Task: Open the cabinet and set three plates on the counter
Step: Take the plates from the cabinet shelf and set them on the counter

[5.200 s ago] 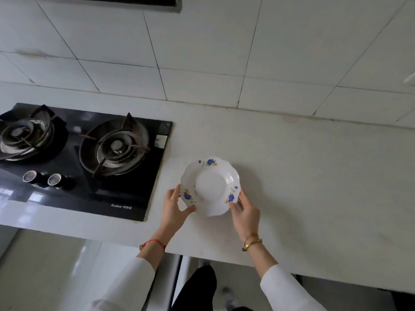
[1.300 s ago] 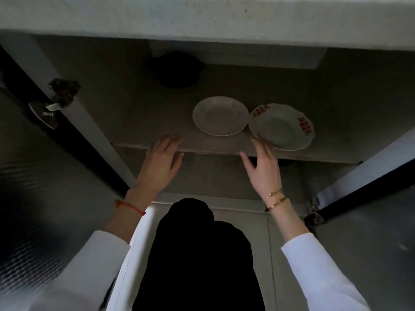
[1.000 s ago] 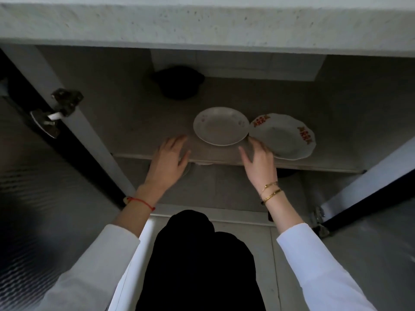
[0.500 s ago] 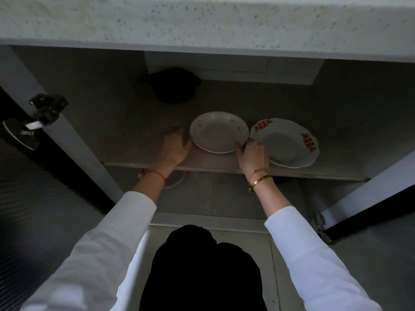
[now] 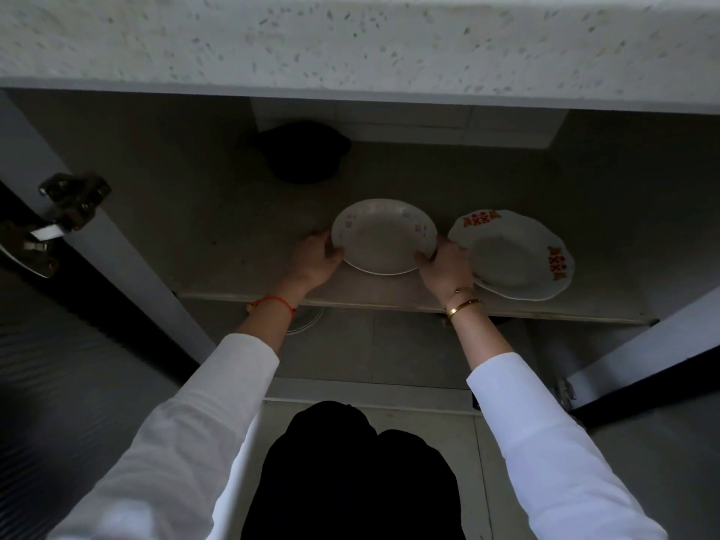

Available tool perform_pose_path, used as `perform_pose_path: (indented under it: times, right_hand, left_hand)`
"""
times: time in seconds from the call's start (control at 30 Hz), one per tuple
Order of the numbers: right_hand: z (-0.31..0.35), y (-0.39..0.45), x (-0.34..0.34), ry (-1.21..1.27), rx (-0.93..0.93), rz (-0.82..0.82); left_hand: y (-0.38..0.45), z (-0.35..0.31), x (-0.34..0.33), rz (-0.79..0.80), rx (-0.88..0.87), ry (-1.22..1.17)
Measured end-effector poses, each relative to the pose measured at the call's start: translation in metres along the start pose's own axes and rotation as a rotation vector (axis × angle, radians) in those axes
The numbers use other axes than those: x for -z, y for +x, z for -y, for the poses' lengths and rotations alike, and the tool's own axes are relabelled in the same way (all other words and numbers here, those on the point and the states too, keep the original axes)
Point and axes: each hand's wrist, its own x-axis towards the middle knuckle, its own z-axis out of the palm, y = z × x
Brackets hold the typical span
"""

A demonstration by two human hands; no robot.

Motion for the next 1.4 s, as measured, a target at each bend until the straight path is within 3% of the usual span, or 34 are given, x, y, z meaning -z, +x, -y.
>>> perform_pose_path:
  times: [0.33, 0.57, 0.93, 1.4]
  right_hand:
    - [-0.012, -0.021, 0.0, 0.068, 0.101, -0.075]
    - [-0.014, -0.07, 0.014, 0.19, 0.223, -0.135]
    - [-0.019, -0.154, 0.031, 0.34, 0.217, -0.129]
    - [-0.013, -0.214, 0.029, 0.426, 0.232, -0.128]
  left_hand:
    - [-0.029, 0.004, -0.001, -0.023, -0.011, -0.097]
    - [-0.087, -0.001, 0.003, -0.162, -0.119, -0.114]
    - [-0.178, -0.007, 0.018, -0.292, -0.184, -0.151]
    - [-0.244, 0.004, 0.034, -0.307, -0.151, -0.231]
